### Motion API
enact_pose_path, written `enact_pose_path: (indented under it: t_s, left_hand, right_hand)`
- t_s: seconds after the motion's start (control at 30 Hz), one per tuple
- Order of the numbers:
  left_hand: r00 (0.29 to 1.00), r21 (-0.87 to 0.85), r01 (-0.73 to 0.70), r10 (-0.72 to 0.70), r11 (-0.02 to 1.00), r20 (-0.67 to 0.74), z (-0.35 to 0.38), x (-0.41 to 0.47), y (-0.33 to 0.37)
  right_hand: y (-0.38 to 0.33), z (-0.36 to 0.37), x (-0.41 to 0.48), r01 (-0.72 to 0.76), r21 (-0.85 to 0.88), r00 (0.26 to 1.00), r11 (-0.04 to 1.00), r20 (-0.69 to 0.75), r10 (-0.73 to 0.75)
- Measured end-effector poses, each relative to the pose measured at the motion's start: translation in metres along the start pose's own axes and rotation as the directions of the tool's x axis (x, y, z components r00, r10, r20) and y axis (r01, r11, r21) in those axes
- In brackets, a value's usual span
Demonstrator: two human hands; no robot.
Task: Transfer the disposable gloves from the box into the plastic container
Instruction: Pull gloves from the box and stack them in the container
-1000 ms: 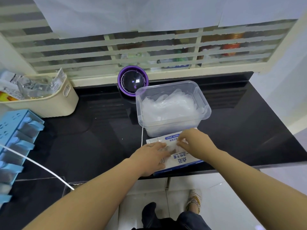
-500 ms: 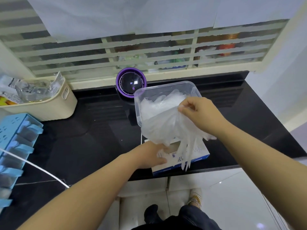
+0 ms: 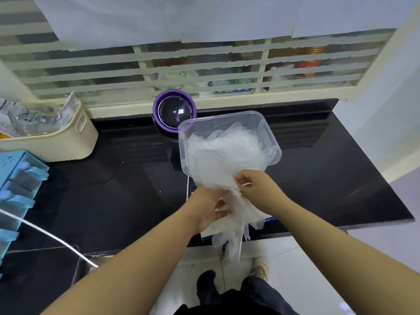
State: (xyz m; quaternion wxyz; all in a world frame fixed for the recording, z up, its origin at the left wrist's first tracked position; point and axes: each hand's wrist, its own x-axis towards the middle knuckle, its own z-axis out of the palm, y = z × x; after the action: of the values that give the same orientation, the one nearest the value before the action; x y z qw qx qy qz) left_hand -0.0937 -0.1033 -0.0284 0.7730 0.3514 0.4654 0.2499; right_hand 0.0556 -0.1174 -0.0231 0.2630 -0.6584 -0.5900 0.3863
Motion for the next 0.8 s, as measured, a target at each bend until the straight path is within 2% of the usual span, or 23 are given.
enact_pose_path:
  t_s: [0.1, 0.17, 0.2, 0.27, 0.3, 0.37, 0.43, 0.47, 0.5, 0.53, 0.6, 0.67, 0.73, 0.8]
  left_hand:
    - [0.996, -0.030, -0.049, 0.047, 0.998, -0.072, 0.002, 0.000, 0.005]
    - [0.984, -0.001, -0.087, 0.086, 0.996, -0.154, -0.002, 0.002, 0.005]
    - [0.972, 0.067, -0.109, 0.120, 0.992, -0.201, -0.006, 0.004, 0.004]
    - [0.932, 0.329, -0.172, 0.261, 0.929, -0.250, -0.012, 0.007, -0.001]
    - [0.908, 0.472, -0.216, 0.354, 0.855, -0.224, -0.013, 0.007, -0.002]
    - [0.838, 0.695, -0.347, 0.541, 0.629, -0.071, -0.011, 0.005, -0.005]
    - [0.697, 0.852, -0.455, 0.699, 0.260, 0.159, -0.010, 0.005, -0.010]
    - [0.636, 0.876, -0.476, 0.716, 0.071, 0.287, -0.010, 0.006, -0.012]
    - [0.605, 0.875, -0.480, 0.698, -0.066, 0.384, -0.010, 0.009, -0.012]
    - [0.597, 0.866, -0.473, 0.663, -0.163, 0.451, -0.010, 0.013, -0.012]
    - [0.614, 0.828, -0.435, 0.557, -0.353, 0.560, -0.006, 0.019, -0.013]
    - [0.725, 0.808, -0.366, 0.403, -0.461, 0.559, 0.000, 0.024, -0.018]
    - [0.865, 0.842, -0.261, 0.274, -0.472, 0.422, 0.000, 0.029, -0.027]
    - [0.940, 0.909, -0.192, 0.198, -0.370, 0.279, 0.004, 0.032, -0.032]
  right_hand:
    - [-0.002, -0.005, 0.002, -0.024, 0.104, 0.995, 0.994, -0.089, 0.033]
    - [-0.004, -0.016, 0.003, -0.026, 0.254, 0.979, 0.967, -0.189, 0.076]
    - [-0.006, -0.023, 0.003, -0.007, 0.339, 0.966, 0.941, -0.242, 0.094]
    - [-0.011, -0.039, 0.005, 0.045, 0.462, 0.936, 0.886, -0.329, 0.125]
    - [-0.014, -0.047, 0.006, 0.073, 0.497, 0.921, 0.865, -0.366, 0.132]
    - [-0.016, -0.057, 0.010, 0.119, 0.487, 0.888, 0.865, -0.442, 0.126]
    - [-0.018, -0.060, 0.012, 0.134, 0.435, 0.868, 0.890, -0.485, 0.106]
    - [-0.019, -0.059, 0.013, 0.137, 0.422, 0.865, 0.896, -0.491, 0.099]
    - [-0.019, -0.058, 0.013, 0.136, 0.417, 0.866, 0.899, -0.490, 0.096]
    - [-0.019, -0.057, 0.012, 0.131, 0.411, 0.868, 0.902, -0.487, 0.095]
    - [-0.017, -0.055, 0.010, 0.120, 0.391, 0.875, 0.913, -0.475, 0.089]
    - [-0.014, -0.055, 0.007, 0.100, 0.370, 0.881, 0.924, -0.465, 0.091]
    - [-0.012, -0.055, 0.004, 0.080, 0.347, 0.888, 0.934, -0.452, 0.092]
    - [-0.011, -0.056, 0.002, 0.060, 0.337, 0.896, 0.939, -0.434, 0.099]
